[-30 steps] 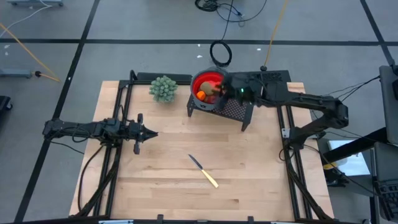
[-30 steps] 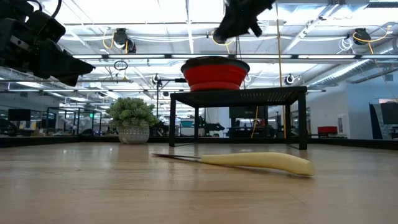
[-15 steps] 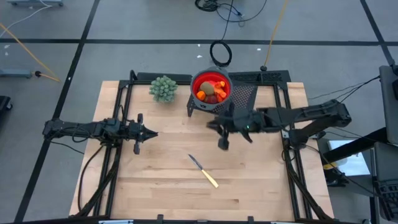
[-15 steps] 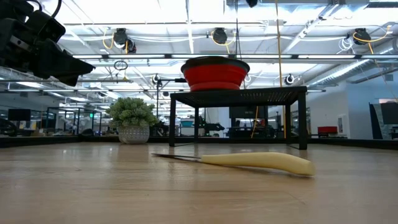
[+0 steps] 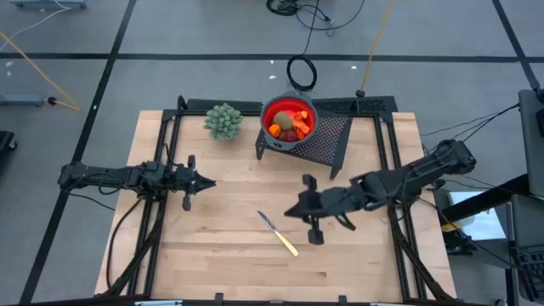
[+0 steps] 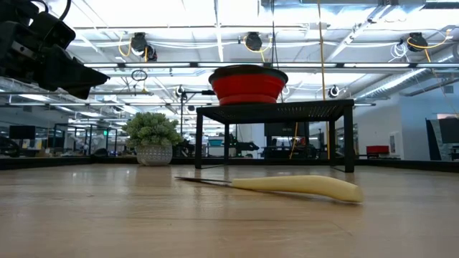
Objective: Pick & Place Fruit
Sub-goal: Put the yellow knife on the shelf
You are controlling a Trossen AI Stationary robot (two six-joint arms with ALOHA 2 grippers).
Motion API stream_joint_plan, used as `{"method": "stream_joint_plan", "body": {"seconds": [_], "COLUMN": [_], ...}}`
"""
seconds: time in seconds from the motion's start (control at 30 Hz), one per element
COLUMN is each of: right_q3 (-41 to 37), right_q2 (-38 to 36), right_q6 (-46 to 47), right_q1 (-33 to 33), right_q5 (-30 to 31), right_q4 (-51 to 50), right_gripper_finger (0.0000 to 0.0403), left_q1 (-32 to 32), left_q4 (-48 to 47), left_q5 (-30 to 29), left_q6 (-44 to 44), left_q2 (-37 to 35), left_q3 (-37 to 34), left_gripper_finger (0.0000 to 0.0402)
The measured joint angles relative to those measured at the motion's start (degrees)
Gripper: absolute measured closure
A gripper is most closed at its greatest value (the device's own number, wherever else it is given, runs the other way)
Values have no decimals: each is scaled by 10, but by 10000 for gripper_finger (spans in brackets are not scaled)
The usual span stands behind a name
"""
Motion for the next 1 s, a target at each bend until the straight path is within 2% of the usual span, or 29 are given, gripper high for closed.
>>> {"method": "stream_joint_plan", "body": {"seconds": [0.3, 0.6, 0.83, 1.0], "right_q3": [0, 0, 0, 0], "right_q2": [51, 60, 60, 87], "right_q6": [105, 202, 242, 288], "right_q1": [24, 26, 39, 48], "right_q5": [-8, -9, -9, -20], "right_q4": [3, 5, 0, -15], "right_gripper_finger": [402, 402, 403, 403], "left_q1": [0, 0, 0, 0], "left_q4": [0, 0, 0, -1], "left_q5": [0, 0, 0, 0], "left_q6": [-1, -1, -1, -1], "left_q2": [0, 0, 0, 0], "left_q3": [0, 0, 0, 0], "left_gripper_finger": [376, 376, 376, 376]}}
